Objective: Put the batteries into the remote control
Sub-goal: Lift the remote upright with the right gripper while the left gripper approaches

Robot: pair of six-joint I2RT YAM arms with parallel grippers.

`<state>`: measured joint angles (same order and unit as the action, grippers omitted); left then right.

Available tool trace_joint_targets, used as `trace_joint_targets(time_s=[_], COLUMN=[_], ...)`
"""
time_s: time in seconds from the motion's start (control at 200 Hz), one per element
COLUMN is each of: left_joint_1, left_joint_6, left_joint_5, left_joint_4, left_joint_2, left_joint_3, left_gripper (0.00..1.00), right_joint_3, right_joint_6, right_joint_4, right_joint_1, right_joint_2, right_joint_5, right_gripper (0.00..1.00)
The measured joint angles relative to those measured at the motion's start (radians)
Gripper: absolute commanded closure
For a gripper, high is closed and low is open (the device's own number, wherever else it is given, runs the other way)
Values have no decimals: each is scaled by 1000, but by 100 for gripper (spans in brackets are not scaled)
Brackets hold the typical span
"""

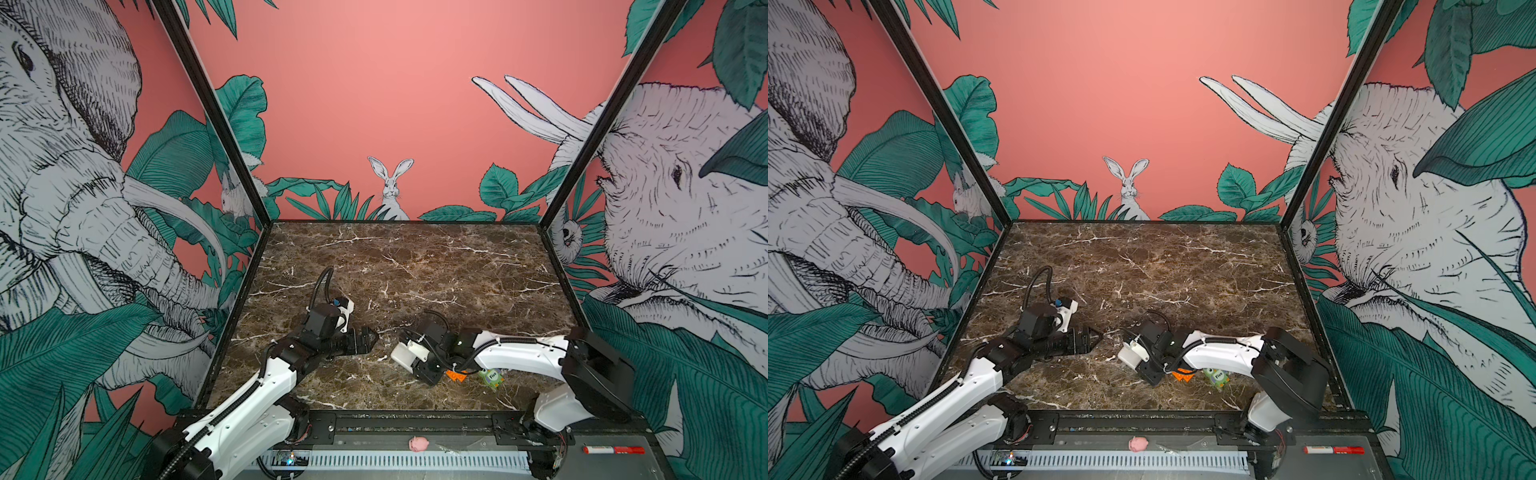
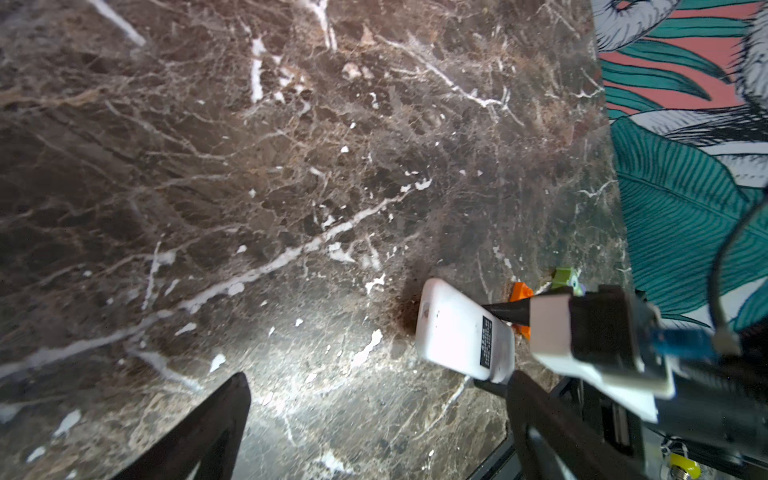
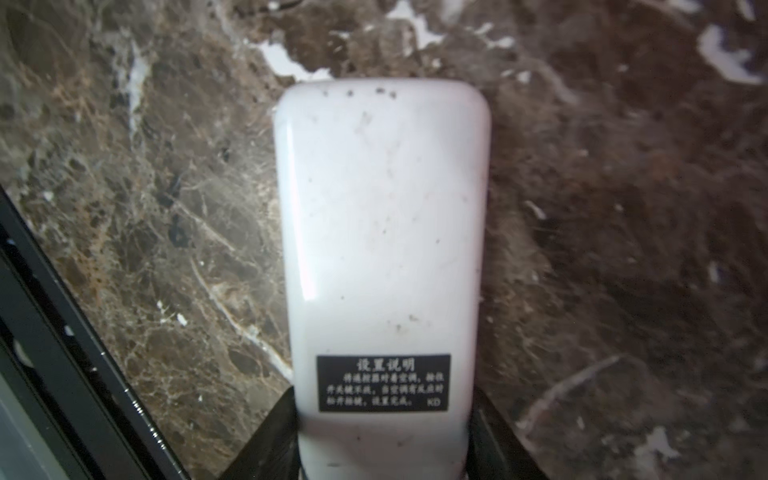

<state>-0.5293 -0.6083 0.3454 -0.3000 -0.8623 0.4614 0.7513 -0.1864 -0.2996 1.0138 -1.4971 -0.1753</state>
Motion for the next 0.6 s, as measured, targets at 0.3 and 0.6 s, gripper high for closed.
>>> trace_joint_targets(time_s=[0.3,0.6], left_joint_1=[0,0], left_joint_6=[3,-6], left_joint_5=[163,350], left_joint_4=[152,319], left_joint_2=[66,99], left_joint_3=[43,101], left_gripper=[1,1], right_joint_3=[-38,-38], right_joint_6=[-140,-243], right_joint_4=[161,375], right_joint_1=[-122,-198], right_joint_2=[161,328], right_joint_5=[-150,-343], right_gripper=[99,99])
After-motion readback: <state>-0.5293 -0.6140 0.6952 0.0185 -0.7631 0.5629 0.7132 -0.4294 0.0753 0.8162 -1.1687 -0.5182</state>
